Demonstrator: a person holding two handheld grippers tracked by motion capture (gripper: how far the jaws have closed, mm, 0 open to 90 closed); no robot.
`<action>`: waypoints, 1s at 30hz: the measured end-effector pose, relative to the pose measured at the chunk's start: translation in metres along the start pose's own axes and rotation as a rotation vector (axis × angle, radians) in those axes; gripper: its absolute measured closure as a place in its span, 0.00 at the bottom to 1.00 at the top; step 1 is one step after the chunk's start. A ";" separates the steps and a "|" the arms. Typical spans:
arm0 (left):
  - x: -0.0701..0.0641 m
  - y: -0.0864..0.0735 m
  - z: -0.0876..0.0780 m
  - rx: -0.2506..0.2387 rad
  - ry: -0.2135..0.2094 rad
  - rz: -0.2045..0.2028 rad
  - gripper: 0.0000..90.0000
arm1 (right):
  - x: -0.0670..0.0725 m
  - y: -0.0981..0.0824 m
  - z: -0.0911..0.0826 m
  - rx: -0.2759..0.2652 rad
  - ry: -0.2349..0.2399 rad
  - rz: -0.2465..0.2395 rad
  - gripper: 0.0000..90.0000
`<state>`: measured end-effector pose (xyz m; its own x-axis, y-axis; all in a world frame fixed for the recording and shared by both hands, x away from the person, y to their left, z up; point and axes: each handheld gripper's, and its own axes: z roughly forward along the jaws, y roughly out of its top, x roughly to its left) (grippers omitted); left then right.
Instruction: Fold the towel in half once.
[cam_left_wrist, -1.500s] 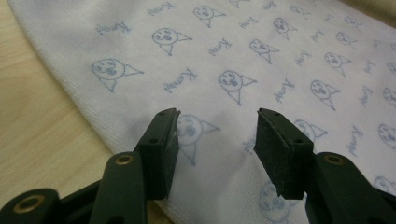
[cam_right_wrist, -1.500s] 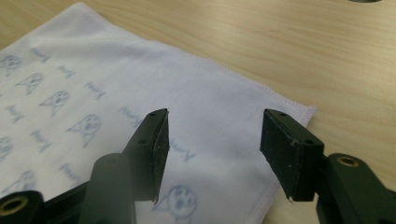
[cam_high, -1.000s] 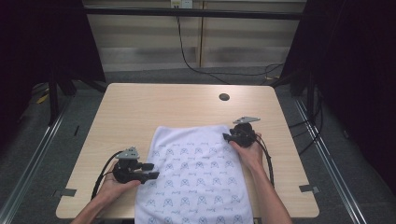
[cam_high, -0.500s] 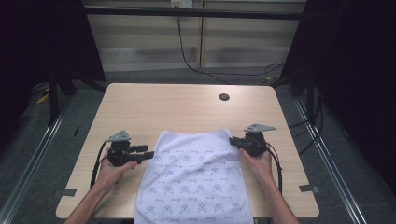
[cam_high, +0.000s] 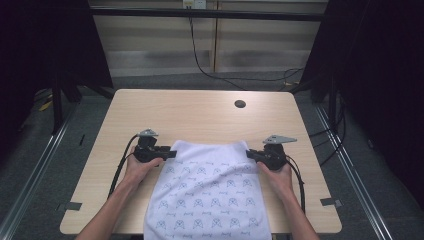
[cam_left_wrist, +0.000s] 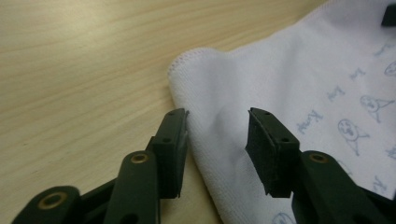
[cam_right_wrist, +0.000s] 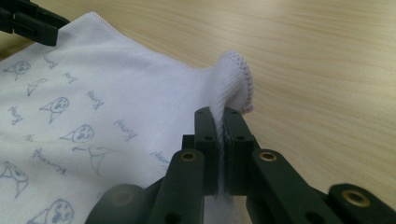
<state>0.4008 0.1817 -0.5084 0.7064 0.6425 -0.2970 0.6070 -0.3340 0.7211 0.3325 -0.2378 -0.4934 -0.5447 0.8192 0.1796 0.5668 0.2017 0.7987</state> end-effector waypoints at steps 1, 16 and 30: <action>-0.001 0.000 0.001 0.004 0.016 0.019 0.66 | 0.000 0.000 0.000 -0.002 0.000 0.002 0.97; -0.008 0.026 -0.056 -0.188 -0.100 0.033 0.96 | -0.003 0.023 -0.020 -0.097 0.039 0.027 0.97; -0.003 0.085 -0.108 -0.374 -0.068 0.035 0.96 | 0.001 0.118 -0.047 -0.294 0.067 -0.021 0.97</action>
<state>0.4112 0.2261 -0.3788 0.7548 0.5835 -0.2997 0.4161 -0.0726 0.9064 0.3692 -0.2384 -0.3718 -0.5995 0.7771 0.1915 0.3574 0.0458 0.9328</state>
